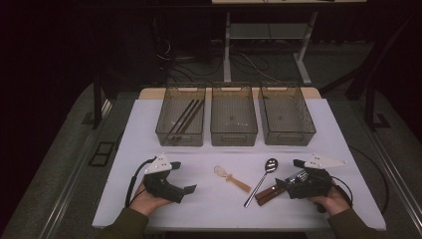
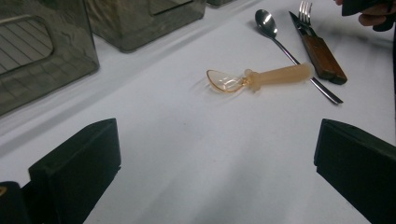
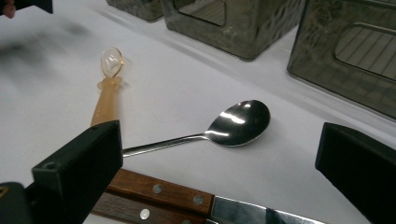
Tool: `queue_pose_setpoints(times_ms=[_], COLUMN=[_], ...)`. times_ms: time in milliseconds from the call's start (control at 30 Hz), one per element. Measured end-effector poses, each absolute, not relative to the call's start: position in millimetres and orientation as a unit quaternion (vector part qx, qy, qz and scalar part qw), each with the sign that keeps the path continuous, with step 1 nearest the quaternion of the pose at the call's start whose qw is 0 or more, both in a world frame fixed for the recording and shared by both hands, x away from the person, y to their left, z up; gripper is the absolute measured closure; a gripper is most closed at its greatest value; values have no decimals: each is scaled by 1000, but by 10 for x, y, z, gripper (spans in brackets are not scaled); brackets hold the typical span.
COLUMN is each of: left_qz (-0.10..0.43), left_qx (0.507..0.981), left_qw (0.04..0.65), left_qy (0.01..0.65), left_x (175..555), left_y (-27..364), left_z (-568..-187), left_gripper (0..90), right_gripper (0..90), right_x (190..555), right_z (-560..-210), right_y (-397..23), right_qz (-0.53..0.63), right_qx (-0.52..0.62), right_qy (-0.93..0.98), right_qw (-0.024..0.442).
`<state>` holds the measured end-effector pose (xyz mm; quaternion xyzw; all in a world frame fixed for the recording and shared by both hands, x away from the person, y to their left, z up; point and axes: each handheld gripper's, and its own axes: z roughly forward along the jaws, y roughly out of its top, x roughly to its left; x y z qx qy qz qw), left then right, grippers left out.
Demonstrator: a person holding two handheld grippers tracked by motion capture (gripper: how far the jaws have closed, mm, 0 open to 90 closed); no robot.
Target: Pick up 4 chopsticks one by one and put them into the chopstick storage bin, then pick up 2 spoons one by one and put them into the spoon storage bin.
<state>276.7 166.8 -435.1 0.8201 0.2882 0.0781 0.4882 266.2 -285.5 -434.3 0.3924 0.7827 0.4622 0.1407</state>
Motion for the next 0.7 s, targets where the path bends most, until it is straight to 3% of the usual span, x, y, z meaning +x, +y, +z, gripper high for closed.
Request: queue_pose_setpoints(times_ms=[700], left_qz=[75], left_qx=[822], left_qw=[485], left_qy=[287], left_x=[2774], left_y=[1659], left_z=[-4388], left_gripper=[0], right_gripper=[8], right_x=[2802], right_z=[-4127], right_y=[-2993], right_qz=[449], right_qx=[396], right_qy=[786], right_qw=[155])
